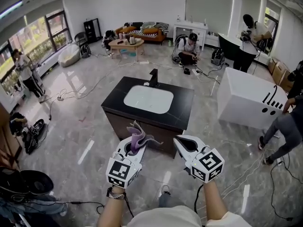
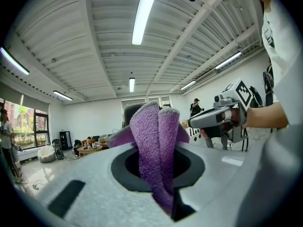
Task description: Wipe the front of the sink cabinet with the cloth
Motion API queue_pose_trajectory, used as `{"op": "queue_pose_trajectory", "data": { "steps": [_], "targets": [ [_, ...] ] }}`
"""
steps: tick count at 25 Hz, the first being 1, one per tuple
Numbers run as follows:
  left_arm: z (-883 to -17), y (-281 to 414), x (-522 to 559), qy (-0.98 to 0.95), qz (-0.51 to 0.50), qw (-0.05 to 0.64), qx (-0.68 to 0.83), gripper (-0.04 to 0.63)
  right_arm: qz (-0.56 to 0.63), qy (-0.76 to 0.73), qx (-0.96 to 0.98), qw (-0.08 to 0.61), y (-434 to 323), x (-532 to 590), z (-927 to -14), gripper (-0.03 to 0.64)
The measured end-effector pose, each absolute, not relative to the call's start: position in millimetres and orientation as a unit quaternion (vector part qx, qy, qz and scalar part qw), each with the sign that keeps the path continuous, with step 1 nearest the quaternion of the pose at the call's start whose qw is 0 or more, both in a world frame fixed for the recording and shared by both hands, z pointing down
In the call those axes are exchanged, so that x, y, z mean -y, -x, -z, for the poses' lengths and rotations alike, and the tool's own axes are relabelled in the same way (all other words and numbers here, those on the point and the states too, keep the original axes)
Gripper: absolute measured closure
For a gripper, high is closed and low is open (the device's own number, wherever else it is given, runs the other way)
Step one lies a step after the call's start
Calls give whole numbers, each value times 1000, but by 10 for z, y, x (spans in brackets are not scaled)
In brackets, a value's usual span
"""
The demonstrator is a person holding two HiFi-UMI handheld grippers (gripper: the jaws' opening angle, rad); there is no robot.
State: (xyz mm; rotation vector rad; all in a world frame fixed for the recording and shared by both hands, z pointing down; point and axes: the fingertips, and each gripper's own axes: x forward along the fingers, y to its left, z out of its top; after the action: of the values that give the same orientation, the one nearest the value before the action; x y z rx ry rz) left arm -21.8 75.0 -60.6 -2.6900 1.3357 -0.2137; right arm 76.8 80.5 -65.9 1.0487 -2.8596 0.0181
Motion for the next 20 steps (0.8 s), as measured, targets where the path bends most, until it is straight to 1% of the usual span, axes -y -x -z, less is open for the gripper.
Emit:
{"op": "queue_pose_trajectory", "data": {
  "steps": [13, 20],
  "targets": [
    [647, -22, 284, 887, 71, 57, -453, 543, -5, -346, 937, 37, -1042, 234, 738, 611],
    [566, -108, 722, 881, 74, 47, -464, 543, -4, -331, 942, 50, -1106, 651, 701, 611]
  ]
}}
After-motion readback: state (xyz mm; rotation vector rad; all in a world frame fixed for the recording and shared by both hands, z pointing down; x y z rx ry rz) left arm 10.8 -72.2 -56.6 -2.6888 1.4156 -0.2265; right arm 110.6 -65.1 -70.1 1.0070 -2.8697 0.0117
